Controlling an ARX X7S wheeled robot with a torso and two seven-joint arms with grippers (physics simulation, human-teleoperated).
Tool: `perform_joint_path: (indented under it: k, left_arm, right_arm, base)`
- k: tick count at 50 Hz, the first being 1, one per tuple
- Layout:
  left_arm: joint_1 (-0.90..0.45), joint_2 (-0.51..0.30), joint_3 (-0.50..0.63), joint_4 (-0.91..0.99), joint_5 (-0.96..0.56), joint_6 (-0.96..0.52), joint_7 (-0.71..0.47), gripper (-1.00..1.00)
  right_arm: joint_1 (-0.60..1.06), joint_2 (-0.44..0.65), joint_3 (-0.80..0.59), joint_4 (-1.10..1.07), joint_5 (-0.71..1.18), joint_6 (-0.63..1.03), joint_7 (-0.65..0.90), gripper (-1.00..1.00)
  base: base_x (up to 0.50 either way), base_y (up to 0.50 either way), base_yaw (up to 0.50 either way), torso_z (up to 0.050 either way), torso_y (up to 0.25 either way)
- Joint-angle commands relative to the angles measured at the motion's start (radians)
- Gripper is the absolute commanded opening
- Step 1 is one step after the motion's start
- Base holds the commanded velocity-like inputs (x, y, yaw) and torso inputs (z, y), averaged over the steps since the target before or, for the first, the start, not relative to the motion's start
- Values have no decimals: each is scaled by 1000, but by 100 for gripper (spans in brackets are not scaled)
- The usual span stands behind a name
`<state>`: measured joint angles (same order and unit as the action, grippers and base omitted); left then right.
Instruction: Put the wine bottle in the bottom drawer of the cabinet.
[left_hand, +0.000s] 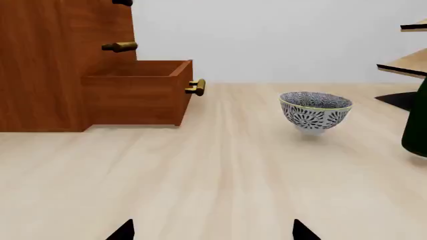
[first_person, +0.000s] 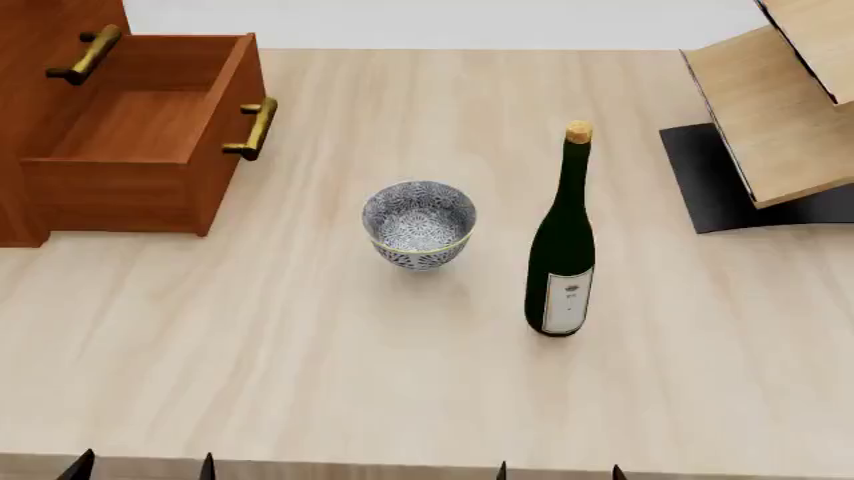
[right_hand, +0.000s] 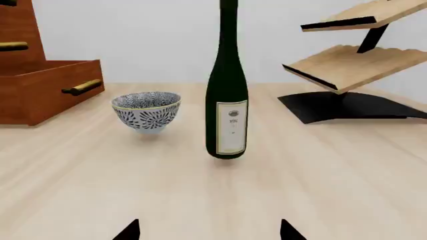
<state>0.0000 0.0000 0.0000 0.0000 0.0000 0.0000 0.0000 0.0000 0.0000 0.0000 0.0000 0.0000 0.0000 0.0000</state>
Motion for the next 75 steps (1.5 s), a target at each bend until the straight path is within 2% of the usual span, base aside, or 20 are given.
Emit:
perform_joint_path:
  k: [1,9,27,48,50,52,55,56,58,63,67,69,75]
  left_arm:
    - [0,-10,11,0,-10,0,-11,100]
    - [-9,-36,36,-22,-43,18,-42,100]
    - [-19,-63,70,-51,-66,41,-98,100]
    - [-23,-85,99,-63,-80,66,-138,100]
    - [-37,-89,113,-70,-63,35,-144,100]
    - [-32,-89,105,-69,-67,84,-156,100]
    - [-41,-91,101,-55,-57,50,-185,100]
    - [-39,-96,96,10,-127,-68,-151,100]
    - [-32,-112,111,113,-65,-97,-194,100]
    - [-60,-130,95,337,-122,-367,-201,100]
    - [-103,-157,114,493,-111,-492,-212,100]
    - [-147,-149,92,579,-136,-616,-230,100]
    - [-260,-148,78,715,-169,-828,-253,100]
  right_arm:
    - [0,9,-13,0,0,0,13,100]
    - [-21,43,-43,-52,9,32,59,100]
    - [-27,72,-66,-50,31,6,108,100]
    - [-16,101,-87,-108,68,70,132,100]
    - [-11,105,-95,-113,61,83,136,100]
    - [-4,108,-96,-126,65,106,139,100]
    - [4,113,-93,-168,103,161,124,100]
    - [9,119,-99,-195,93,194,131,100]
    - [22,131,-104,-251,75,253,146,100]
    - [48,159,-121,-379,87,411,134,100]
    - [90,177,-136,-479,62,527,154,100]
    - [116,179,-128,-541,83,603,147,100]
    - [199,188,-142,-624,89,750,146,100]
  base:
    - [0,0,0,0,0]
    - [0,0,0,4,1]
    - [0,0,0,50,42]
    - [0,0,0,50,43]
    - [0,0,0,50,44]
    - [0,0,0,50,47]
    - [0,0,0,29,27]
    - [0,0,0,0,0]
    - [0,0,0,0,0]
    - [0,0,0,0,0]
    - [0,0,0,0,0]
    - [0,0,0,0,0]
    - [0,0,0,0,0]
